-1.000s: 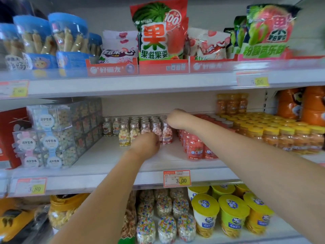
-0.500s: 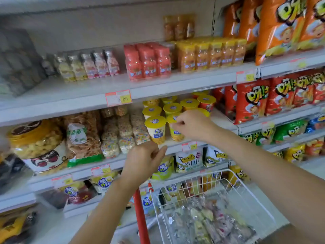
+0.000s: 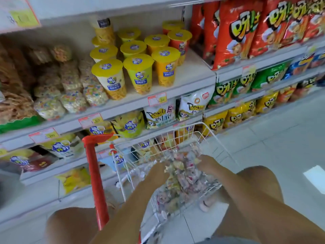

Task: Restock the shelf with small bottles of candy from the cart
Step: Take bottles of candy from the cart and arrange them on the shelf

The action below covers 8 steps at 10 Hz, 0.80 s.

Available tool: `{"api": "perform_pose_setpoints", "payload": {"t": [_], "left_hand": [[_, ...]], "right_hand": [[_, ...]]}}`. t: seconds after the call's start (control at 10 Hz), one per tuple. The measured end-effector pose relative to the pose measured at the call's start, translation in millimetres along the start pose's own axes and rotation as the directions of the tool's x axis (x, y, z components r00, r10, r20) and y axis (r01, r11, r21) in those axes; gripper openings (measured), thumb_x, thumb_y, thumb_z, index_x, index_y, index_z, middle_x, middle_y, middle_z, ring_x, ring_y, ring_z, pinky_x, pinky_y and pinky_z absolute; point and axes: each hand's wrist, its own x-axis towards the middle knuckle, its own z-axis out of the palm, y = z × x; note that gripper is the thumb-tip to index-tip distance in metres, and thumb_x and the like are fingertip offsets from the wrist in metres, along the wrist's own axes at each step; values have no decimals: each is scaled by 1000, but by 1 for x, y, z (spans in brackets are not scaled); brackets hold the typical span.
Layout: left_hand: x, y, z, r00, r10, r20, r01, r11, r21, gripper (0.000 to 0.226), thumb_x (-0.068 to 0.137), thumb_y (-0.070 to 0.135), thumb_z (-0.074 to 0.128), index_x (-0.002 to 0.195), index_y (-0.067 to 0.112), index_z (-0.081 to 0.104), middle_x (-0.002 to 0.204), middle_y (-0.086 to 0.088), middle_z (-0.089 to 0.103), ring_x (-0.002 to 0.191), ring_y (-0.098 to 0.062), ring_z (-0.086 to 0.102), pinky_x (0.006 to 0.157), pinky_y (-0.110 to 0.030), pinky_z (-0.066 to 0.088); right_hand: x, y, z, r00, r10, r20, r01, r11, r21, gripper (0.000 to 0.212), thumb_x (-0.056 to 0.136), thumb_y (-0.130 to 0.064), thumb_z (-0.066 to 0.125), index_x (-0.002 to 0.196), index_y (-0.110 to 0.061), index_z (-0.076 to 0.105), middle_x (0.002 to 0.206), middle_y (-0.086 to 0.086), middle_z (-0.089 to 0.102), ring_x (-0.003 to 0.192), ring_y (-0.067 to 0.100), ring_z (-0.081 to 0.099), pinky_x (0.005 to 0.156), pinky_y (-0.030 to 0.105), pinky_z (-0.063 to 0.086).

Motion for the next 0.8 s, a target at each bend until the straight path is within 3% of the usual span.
{"api": "perform_pose_setpoints", "payload": {"t": [0.1, 0.2, 0.3, 0.4, 0.5, 0.6, 0.7, 0.8], "left_hand": [[16, 3, 34, 995, -84, 59, 84, 996, 0, 37, 94, 14, 51, 130, 8, 52, 131, -11, 55, 118, -25, 53, 93, -24, 41], [34, 11, 56, 975, -207, 75, 215, 971, -107, 34, 94, 14, 51, 123, -2, 57, 123, -15, 61, 113, -28, 58, 91, -29, 47], [61, 15, 80, 927, -359, 113, 364, 931, -23, 46, 95, 11, 45, 138, -5, 39, 131, -17, 54, 114, -27, 57, 89, -29, 49], [72, 23, 90, 889, -451, 79, 455, 890, -29, 51, 97, 9, 43, 146, 2, 27, 137, -14, 49, 117, -25, 55, 85, -25, 47], [81, 30, 88, 850, -525, 45, 527, 845, -92, 33, 96, 18, 50, 124, 1, 54, 101, -7, 63, 86, -16, 62, 61, -17, 44], [86, 30, 83, 821, -566, 70, 570, 812, -122, 38, 95, 31, 54, 115, -1, 61, 74, -3, 59, 62, -11, 57, 46, -16, 42], [94, 34, 86, 796, -590, 136, 606, 777, -171, 43, 90, 31, 61, 118, -2, 59, 93, -14, 67, 84, -24, 68, 74, -34, 58], [96, 44, 88, 809, -569, 148, 585, 802, -119, 53, 92, 30, 59, 134, 1, 46, 114, -16, 64, 98, -27, 66, 85, -36, 56]], "right_hand": [[21, 16, 23, 997, 62, 39, -65, 995, 72, 50, 95, -16, 50, 142, -5, 34, 143, 16, 42, 128, 31, 45, 99, 33, 39], [38, 22, 27, 994, 82, 68, -92, 980, 174, 63, 94, -15, 55, 149, -10, 23, 148, 13, 36, 131, 29, 42, 98, 32, 41], [53, 26, 27, 995, 89, 44, -96, 973, 209, 54, 92, -14, 55, 143, -8, 36, 143, 13, 42, 124, 27, 49, 94, 32, 45], [61, 31, 28, 998, 57, -16, -54, 987, 150, 29, 88, -21, 60, 114, -8, 55, 122, 15, 55, 96, 23, 57, 72, 27, 43], [65, 33, 28, 994, 108, -13, -104, 976, 190, 34, 82, -21, 69, 110, -7, 57, 112, 10, 57, 93, 22, 62, 74, 28, 51], [69, 39, 28, 975, 217, 48, -221, 924, 311, 39, 75, -25, 79, 100, -2, 60, 96, 10, 68, 86, 20, 67, 76, 27, 56], [69, 44, 24, 969, 219, 114, -246, 895, 373, 30, 74, -23, 81, 88, -2, 64, 81, 9, 69, 80, 20, 68, 66, 25, 52], [61, 50, 20, 982, 174, 78, -191, 897, 399, 22, 75, -18, 80, 80, -5, 63, 66, 3, 59, 65, 13, 61, 55, 19, 40]]}}
